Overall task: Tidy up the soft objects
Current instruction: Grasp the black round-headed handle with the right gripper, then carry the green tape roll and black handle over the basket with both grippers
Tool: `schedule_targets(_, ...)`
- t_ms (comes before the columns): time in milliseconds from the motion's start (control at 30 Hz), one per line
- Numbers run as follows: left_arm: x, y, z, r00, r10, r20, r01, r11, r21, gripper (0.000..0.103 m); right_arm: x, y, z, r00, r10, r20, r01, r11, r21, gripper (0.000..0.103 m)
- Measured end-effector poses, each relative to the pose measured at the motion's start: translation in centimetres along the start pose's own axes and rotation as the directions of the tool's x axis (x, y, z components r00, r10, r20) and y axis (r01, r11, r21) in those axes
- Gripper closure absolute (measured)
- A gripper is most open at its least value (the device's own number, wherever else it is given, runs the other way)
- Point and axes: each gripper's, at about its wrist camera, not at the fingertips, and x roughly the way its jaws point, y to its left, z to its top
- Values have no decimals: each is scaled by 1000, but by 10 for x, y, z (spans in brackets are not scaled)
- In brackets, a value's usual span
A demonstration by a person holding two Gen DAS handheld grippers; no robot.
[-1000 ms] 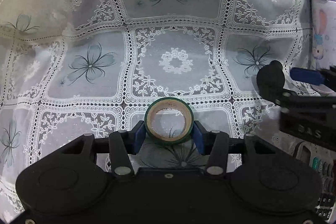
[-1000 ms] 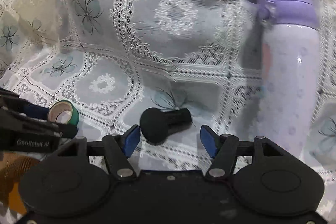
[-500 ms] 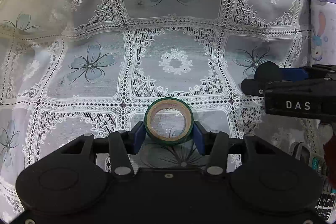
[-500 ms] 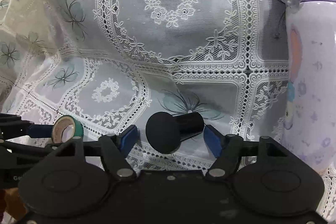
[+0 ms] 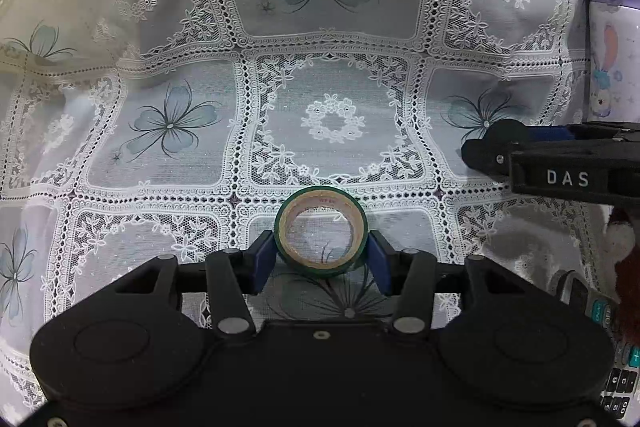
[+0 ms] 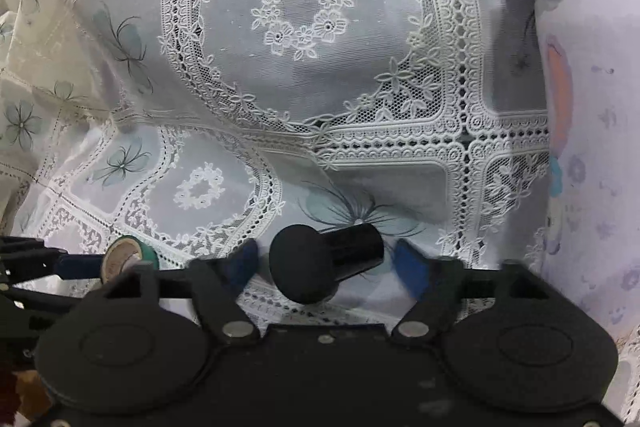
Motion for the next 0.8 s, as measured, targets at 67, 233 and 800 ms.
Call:
schedule_targets(67,-1,0,0,1000,-11,2,10,1000,4,48,-4,-1,-1,1000,15,3,-15,1000,7,47)
schedule_targets(233,-9,1,0,999,12,37,-13,1000,14,44,-20,-1,-4,999,-4,32,3,999,35,47)
schedule_targets(800,2,-9,6,995,87,40,-88,996,21,34,-82,1,-36,981,-178,69,172,981,91,46)
